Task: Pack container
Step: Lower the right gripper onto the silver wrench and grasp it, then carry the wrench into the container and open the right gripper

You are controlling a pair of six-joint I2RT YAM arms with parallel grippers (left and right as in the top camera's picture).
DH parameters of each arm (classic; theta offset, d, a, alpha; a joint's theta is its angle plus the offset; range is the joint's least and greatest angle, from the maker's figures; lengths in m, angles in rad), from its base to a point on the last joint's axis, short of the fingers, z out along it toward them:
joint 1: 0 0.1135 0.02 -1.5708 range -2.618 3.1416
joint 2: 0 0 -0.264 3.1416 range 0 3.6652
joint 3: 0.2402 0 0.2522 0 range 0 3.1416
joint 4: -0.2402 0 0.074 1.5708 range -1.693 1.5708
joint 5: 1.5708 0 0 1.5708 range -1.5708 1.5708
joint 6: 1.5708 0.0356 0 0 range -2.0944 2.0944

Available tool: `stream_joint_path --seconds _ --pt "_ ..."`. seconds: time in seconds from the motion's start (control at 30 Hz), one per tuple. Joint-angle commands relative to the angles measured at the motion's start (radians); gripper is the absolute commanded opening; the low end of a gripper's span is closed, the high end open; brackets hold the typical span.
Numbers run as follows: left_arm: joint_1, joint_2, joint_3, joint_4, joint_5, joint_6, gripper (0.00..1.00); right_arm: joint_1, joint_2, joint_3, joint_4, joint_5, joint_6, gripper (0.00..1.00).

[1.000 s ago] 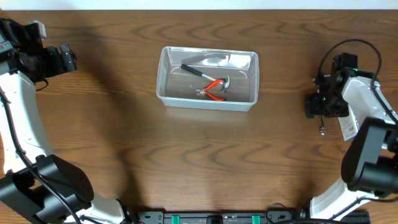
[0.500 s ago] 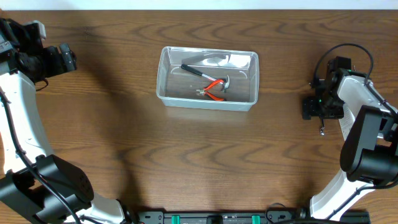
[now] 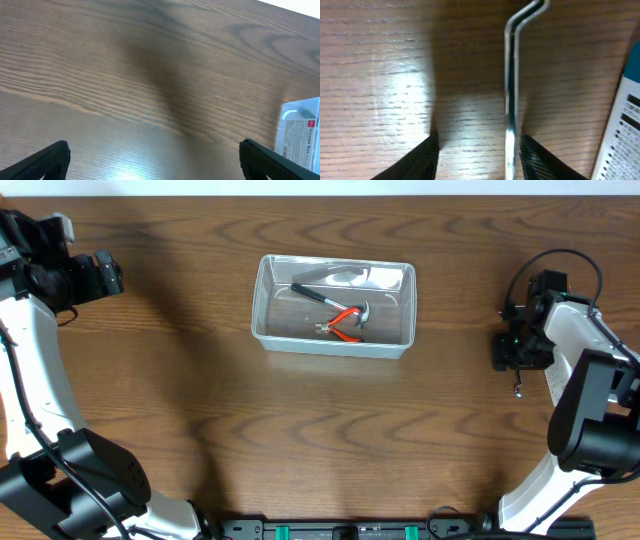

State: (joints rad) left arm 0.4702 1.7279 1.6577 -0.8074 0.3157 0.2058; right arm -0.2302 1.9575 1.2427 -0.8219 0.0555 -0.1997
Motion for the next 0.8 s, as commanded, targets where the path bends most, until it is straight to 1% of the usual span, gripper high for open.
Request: stream_joint_path --seconds 0.0,0.07,0.13,0.17,0.2,0.27,0.3,0.33,0.57,0.77 --pt "0.000 0.000 0.014 -0.003 0.013 -0.006 0.98 -0.021 0.025 -0.003 -0.004 -0.008 0.005 0.46" --pt "0.000 0.000 0.014 -0.003 0.013 -0.006 0.98 -0.023 0.025 -0.003 -0.005 -0.008 0.004 0.39" --pt "0.000 0.000 0.014 -0.003 0.013 -0.006 0.98 -0.023 0.025 -0.003 -0.005 -0.008 0.005 0.31" --pt "0.000 0.000 0.014 -0.003 0.013 -0.006 0.98 -0.023 0.025 -0.003 -0.004 -0.008 0.005 0.26" --pt "0.000 0.000 0.014 -0.003 0.013 -0.006 0.98 -0.023 0.025 -0.003 -0.004 -0.008 0.005 0.19" --pt "0.000 0.000 0.014 -0.003 0.013 -0.006 0.98 -0.023 0.025 -0.003 -0.005 -0.008 0.005 0.10" --pt "0.000 0.000 0.014 -0.003 0.013 -0.006 0.98 -0.023 0.025 -0.003 -0.004 -0.008 0.005 0.03" --pt "0.000 0.000 0.014 -0.003 0.013 -0.006 0.98 -0.023 0.025 -0.003 -0.004 -0.009 0.005 0.01" --pt "0.000 0.000 0.014 -0.003 0.013 -0.006 0.98 -0.011 0.025 -0.003 -0.003 -0.043 0.004 0.01" --pt "0.000 0.000 0.014 -0.003 0.013 -0.006 0.98 0.053 0.025 0.038 0.003 -0.065 0.004 0.01"
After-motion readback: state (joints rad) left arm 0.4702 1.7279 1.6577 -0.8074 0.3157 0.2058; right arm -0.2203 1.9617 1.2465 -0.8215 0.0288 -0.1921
